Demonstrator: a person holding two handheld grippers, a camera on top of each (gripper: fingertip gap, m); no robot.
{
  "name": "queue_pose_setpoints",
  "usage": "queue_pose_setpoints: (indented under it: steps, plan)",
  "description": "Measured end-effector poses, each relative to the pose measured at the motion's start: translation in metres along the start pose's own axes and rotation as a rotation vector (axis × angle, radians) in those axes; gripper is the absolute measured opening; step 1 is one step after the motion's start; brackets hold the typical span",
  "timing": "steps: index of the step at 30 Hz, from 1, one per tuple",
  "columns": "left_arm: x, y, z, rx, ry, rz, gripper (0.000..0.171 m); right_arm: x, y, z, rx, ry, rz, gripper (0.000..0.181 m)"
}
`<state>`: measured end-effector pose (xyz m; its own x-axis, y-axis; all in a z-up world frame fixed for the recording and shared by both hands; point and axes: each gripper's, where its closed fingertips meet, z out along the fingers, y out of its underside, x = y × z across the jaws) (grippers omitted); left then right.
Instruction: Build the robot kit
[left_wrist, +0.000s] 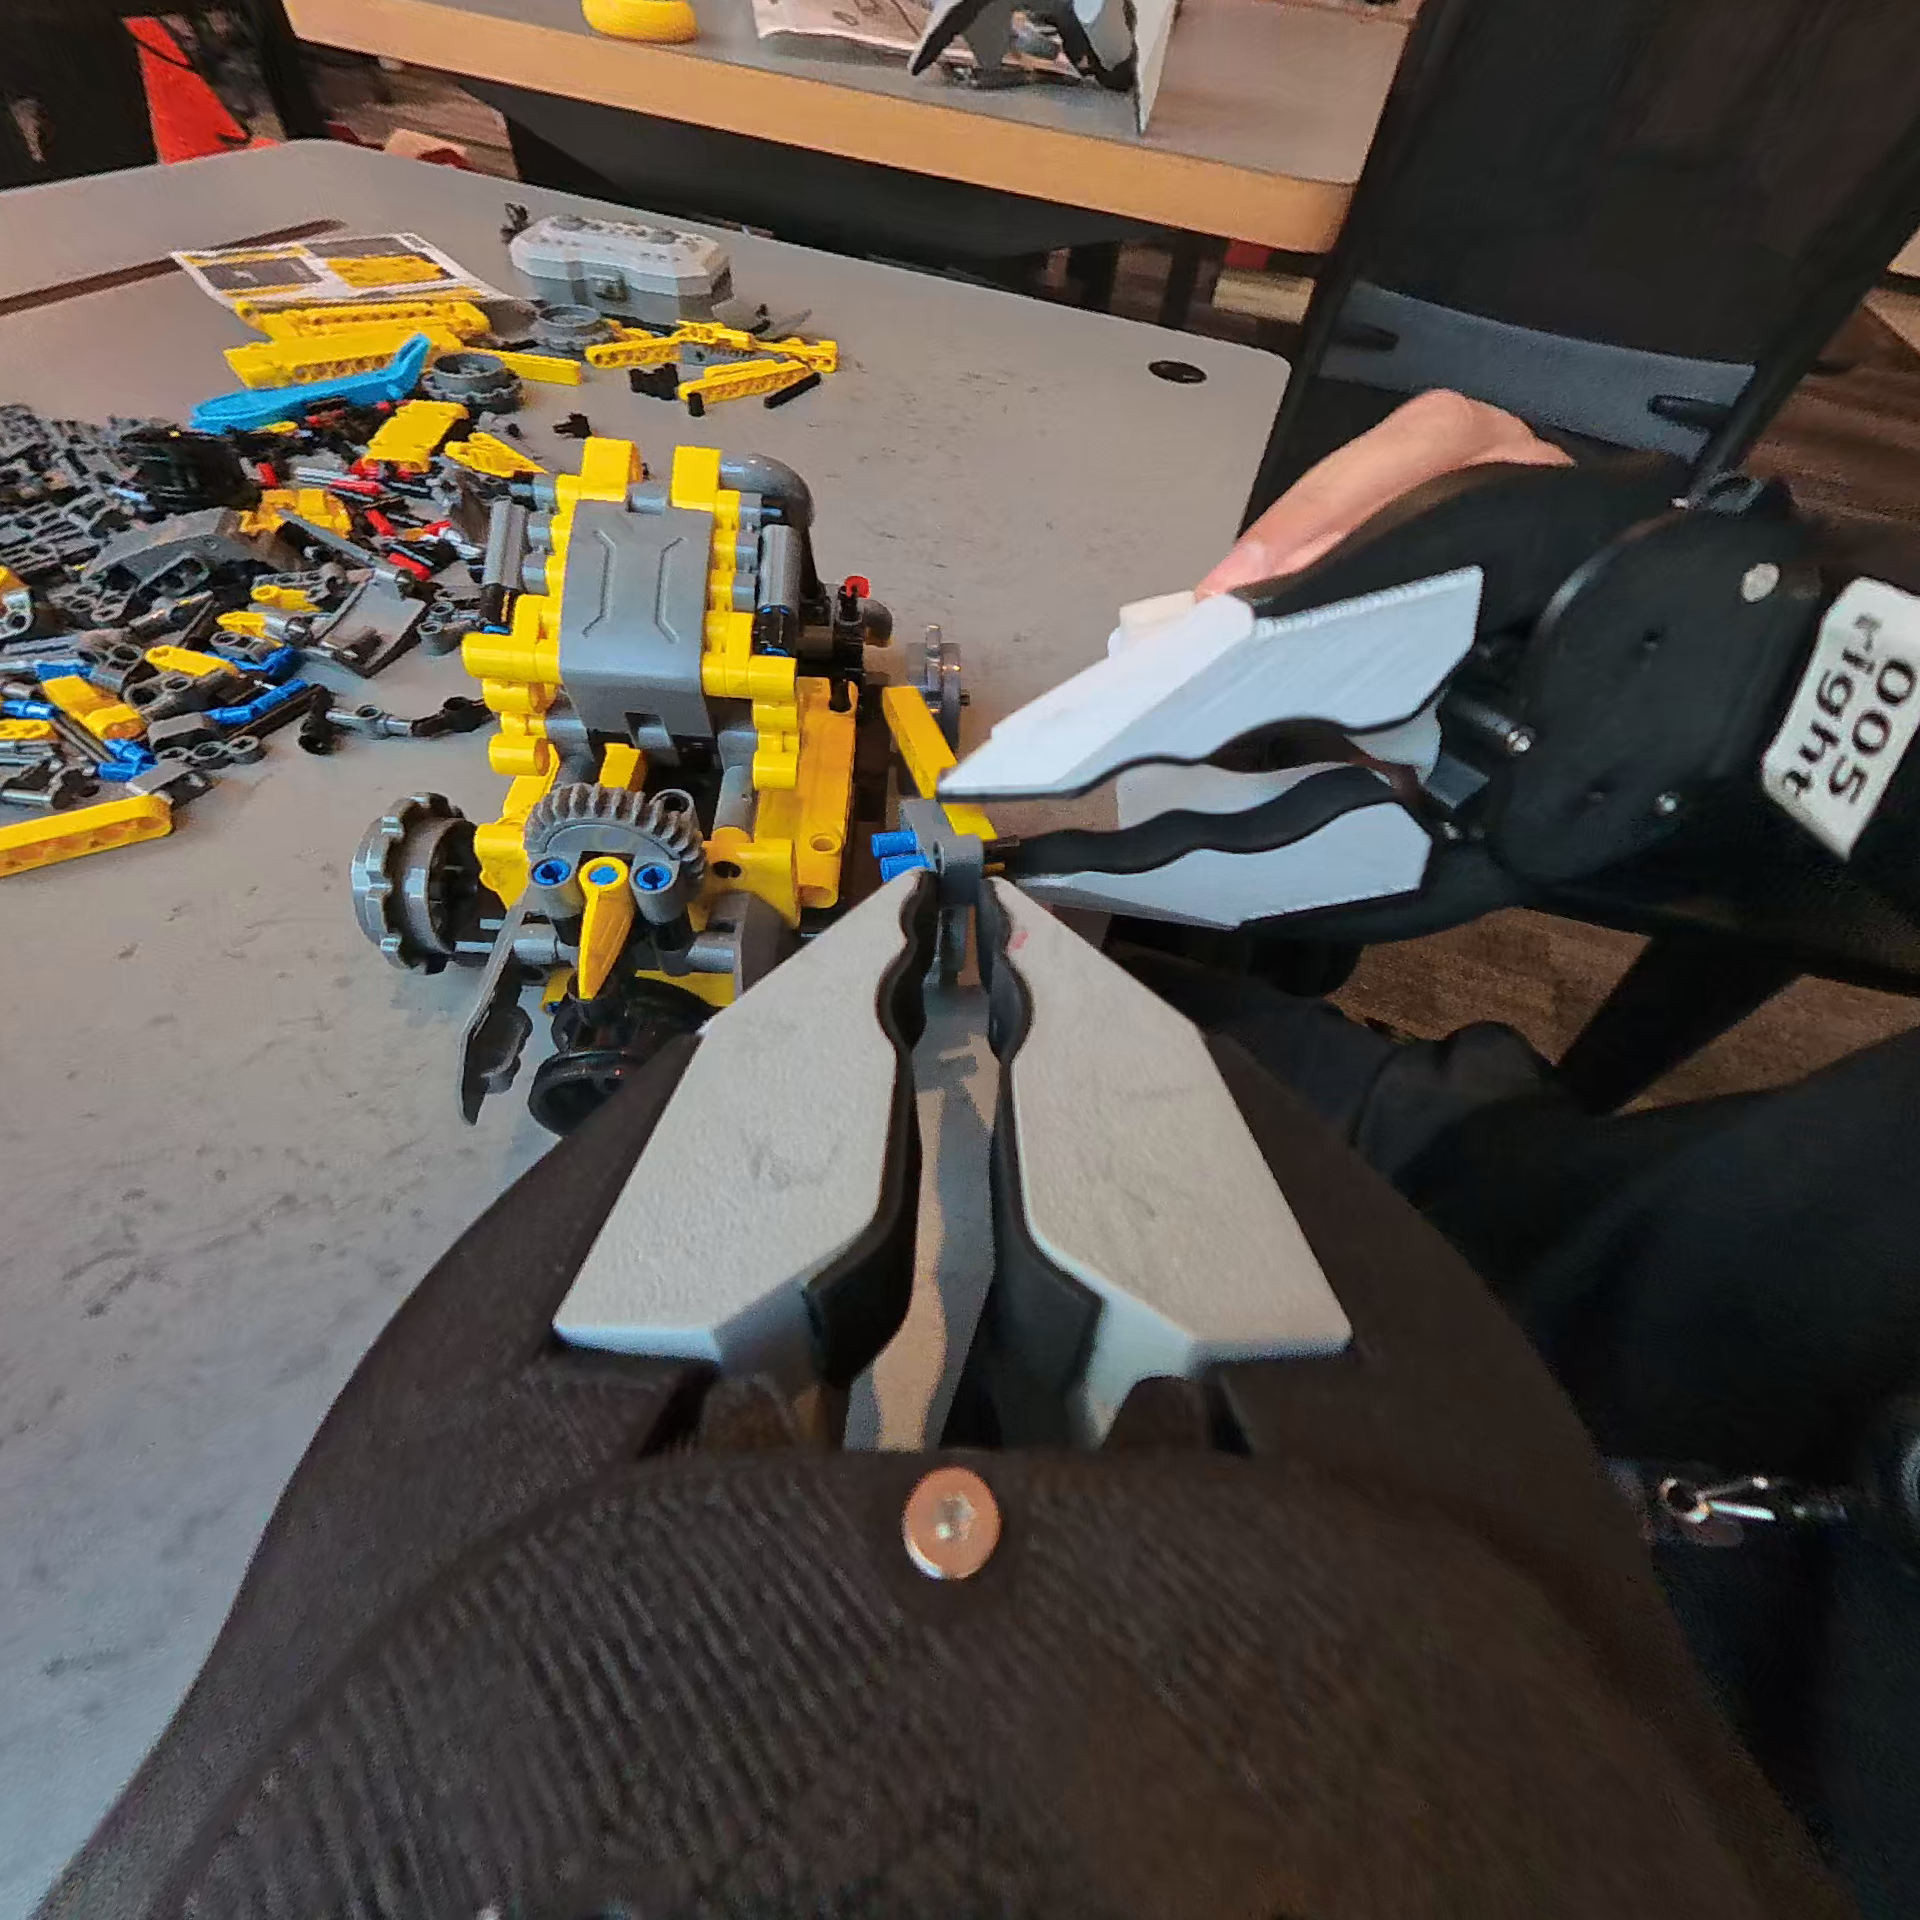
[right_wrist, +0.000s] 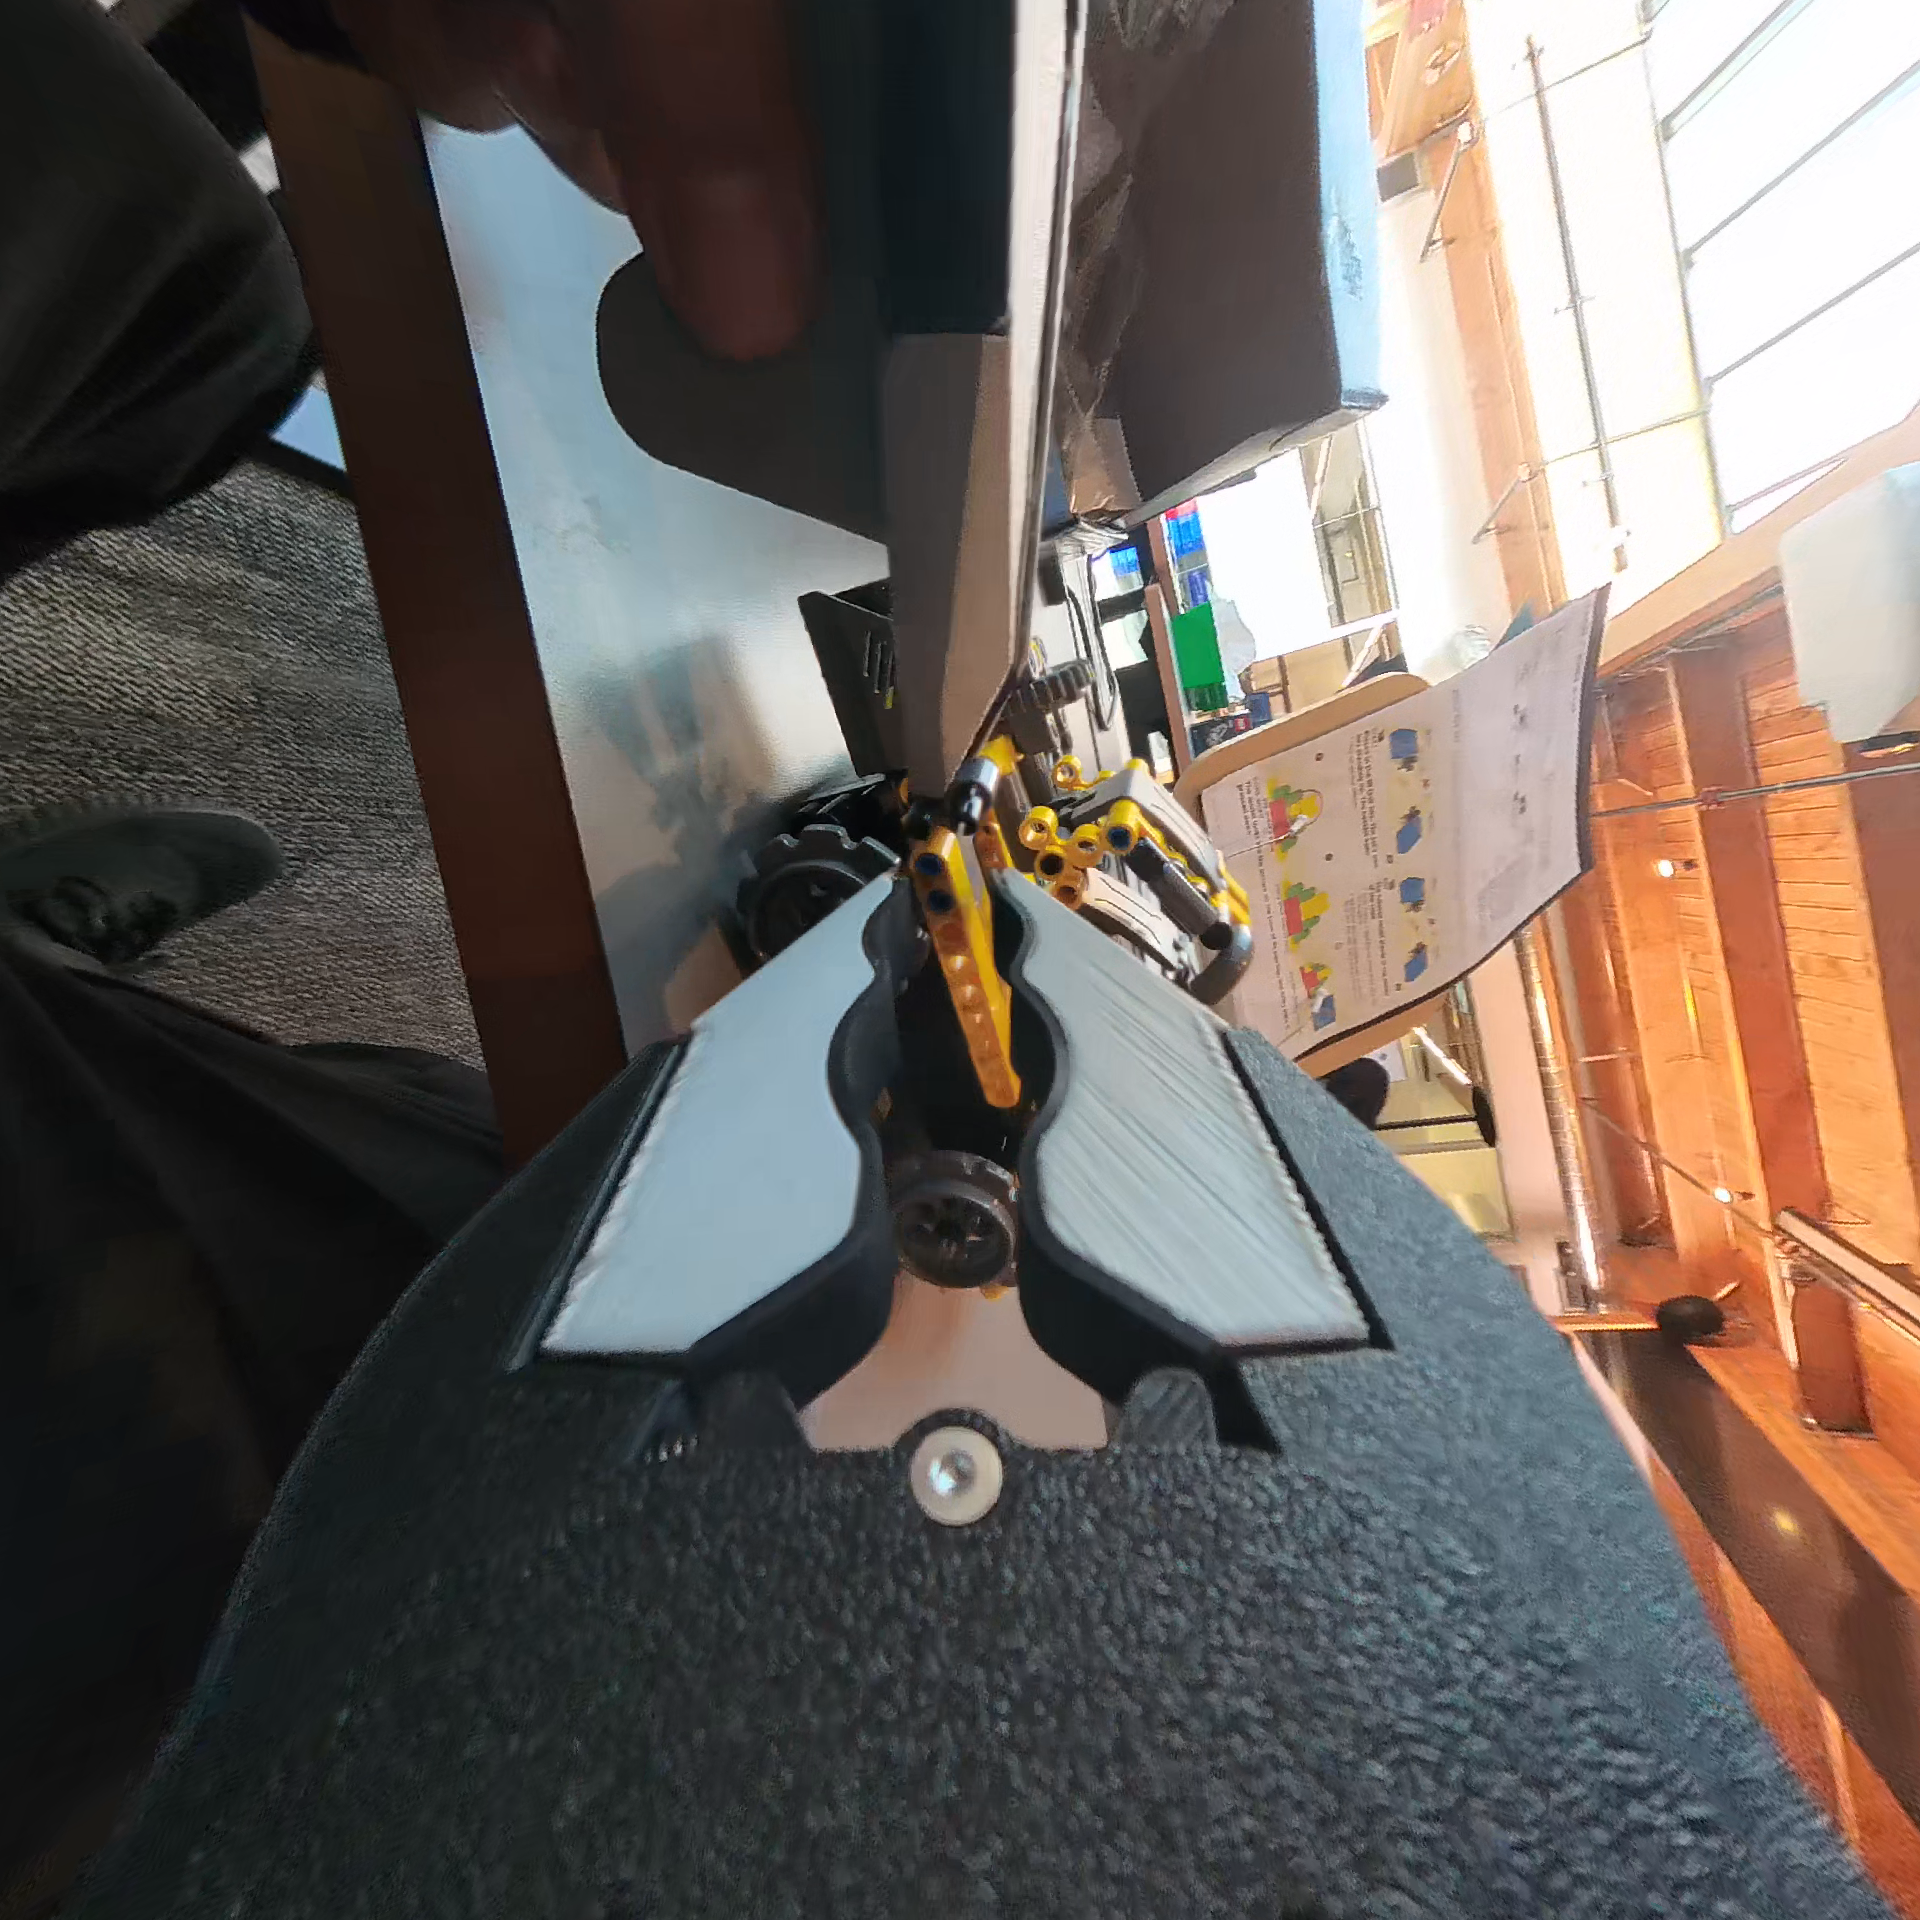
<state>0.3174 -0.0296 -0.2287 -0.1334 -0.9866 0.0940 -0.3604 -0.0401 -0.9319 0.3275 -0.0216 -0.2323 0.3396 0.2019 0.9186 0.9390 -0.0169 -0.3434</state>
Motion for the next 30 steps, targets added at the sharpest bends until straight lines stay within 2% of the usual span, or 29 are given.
queue_pose_setpoints:
  steps: [5,8,11,14,16,18,21,23,25,27,30]
  plan:
    - [0.003,-0.004,-0.004,0.010,0.066,0.032,0.004,0.009,0.011,-0.010,0.007,-0.037,0.091,0.020]
    - [-0.002,-0.003,-0.010,-0.028,0.064,0.082,0.004,0.026,0.030,-0.025,0.035,-0.095,0.254,0.019]
    - [-0.005,-0.004,-0.016,-0.023,0.081,0.115,0.004,0.024,0.073,-0.029,-0.016,-0.304,0.541,0.020]
    - [0.005,-0.004,-0.021,-0.003,0.156,0.189,0.004,0.023,0.107,-0.027,-0.051,-0.406,0.745,0.048]
    - [0.010,0.001,-0.024,-0.019,0.188,0.256,0.004,0.009,0.110,-0.027,-0.051,-0.550,0.860,0.053]
    - [0.018,0.004,-0.029,-0.018,0.252,0.327,0.005,0.007,0.108,-0.023,-0.063,-0.593,0.868,0.052]
    - [0.019,0.013,-0.032,-0.072,0.306,0.363,0.005,0.008,0.096,-0.016,-0.034,-0.581,0.790,0.030]
    - [0.014,0.016,-0.032,-0.095,0.318,0.357,0.005,0.001,0.094,-0.013,-0.057,-0.608,0.730,0.029]
    - [0.007,0.018,-0.029,-0.117,0.303,0.335,0.005,-0.007,0.100,-0.007,-0.105,-0.620,0.680,0.039]
    - [0.000,0.020,-0.024,-0.141,0.278,0.324,0.005,-0.011,0.096,-0.005,-0.099,-0.647,0.675,0.030]
    - [-0.005,0.020,-0.020,-0.153,0.261,0.348,0.005,-0.012,0.093,-0.008,-0.126,-0.642,0.686,0.027]
